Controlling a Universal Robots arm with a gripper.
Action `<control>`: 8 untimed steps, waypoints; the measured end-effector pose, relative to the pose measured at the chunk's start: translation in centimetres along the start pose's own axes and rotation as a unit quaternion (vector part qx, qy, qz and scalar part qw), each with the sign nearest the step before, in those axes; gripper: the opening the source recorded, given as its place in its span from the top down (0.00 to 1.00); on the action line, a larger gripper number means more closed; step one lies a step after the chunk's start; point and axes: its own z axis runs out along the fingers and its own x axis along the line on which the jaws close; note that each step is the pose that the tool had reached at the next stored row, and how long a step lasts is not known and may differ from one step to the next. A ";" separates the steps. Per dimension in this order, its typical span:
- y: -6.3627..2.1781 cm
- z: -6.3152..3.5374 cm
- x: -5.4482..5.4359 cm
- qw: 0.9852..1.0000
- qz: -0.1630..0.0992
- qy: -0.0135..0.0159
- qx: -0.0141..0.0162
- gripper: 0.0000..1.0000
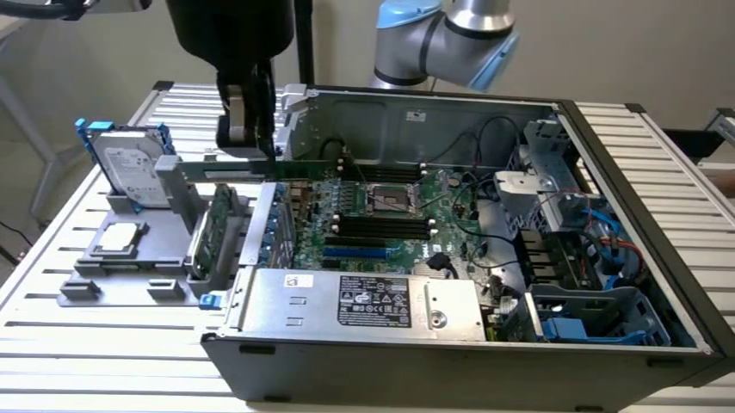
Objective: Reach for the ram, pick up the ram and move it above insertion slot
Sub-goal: 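Pick up the ram and move it above insertion slot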
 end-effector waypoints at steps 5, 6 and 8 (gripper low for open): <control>-2.26 -0.04 0.2 1.000 0.000 -0.001 0.000 0.87; -2.71 -0.04 0.2 1.000 0.000 -0.001 0.000 0.87; -3.62 -0.05 0.2 1.000 0.000 -0.001 0.000 0.87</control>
